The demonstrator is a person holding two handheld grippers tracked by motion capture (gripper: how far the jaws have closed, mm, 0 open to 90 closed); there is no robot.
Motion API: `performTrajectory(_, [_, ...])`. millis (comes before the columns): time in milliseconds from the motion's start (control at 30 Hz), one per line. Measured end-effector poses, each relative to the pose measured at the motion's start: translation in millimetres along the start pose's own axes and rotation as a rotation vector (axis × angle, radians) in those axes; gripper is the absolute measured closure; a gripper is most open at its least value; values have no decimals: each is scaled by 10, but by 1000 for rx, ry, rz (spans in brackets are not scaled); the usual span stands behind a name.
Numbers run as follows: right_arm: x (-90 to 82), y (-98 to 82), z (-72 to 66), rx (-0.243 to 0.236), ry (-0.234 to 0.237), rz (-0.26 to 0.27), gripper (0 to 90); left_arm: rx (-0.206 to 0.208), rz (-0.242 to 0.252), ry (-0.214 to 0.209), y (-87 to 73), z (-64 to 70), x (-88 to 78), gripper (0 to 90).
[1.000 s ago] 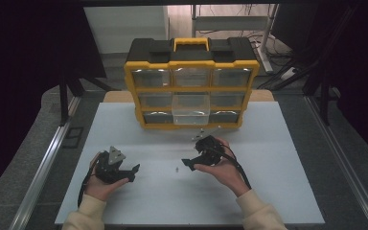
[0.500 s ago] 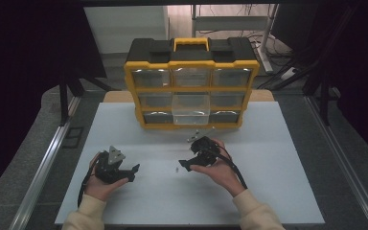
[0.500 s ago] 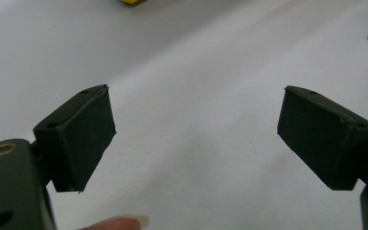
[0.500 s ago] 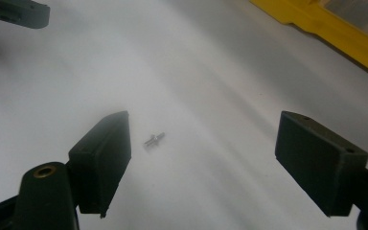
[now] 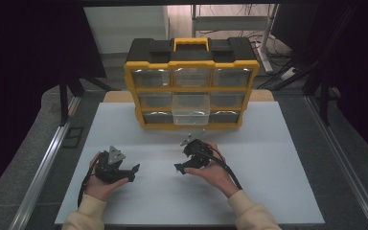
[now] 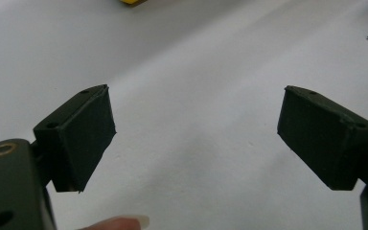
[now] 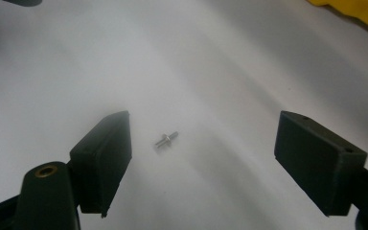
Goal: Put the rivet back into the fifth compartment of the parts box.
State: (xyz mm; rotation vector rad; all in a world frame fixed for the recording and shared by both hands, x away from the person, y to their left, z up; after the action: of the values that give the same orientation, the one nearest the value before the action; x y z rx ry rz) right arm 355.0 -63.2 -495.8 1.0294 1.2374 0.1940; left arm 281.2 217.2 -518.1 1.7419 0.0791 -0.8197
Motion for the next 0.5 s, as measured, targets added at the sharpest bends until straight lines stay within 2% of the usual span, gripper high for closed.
performTrajectory(500, [251, -38, -127, -18, 9, -63, 258, 0, -1, -3, 0, 8, 5, 132])
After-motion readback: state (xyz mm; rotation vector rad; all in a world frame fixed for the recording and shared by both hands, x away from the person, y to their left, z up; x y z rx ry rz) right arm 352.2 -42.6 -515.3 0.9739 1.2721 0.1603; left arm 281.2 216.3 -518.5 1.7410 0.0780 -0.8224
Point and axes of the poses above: each handheld gripper's, and its own axes: x roughly forward along the jaws, y roughly out of its top, z roughly to its right, the point moved 1 cm from there along x, roughly forward along the jaws, and after that the axes turned 10 degrees about z, right-handed, at the moved point
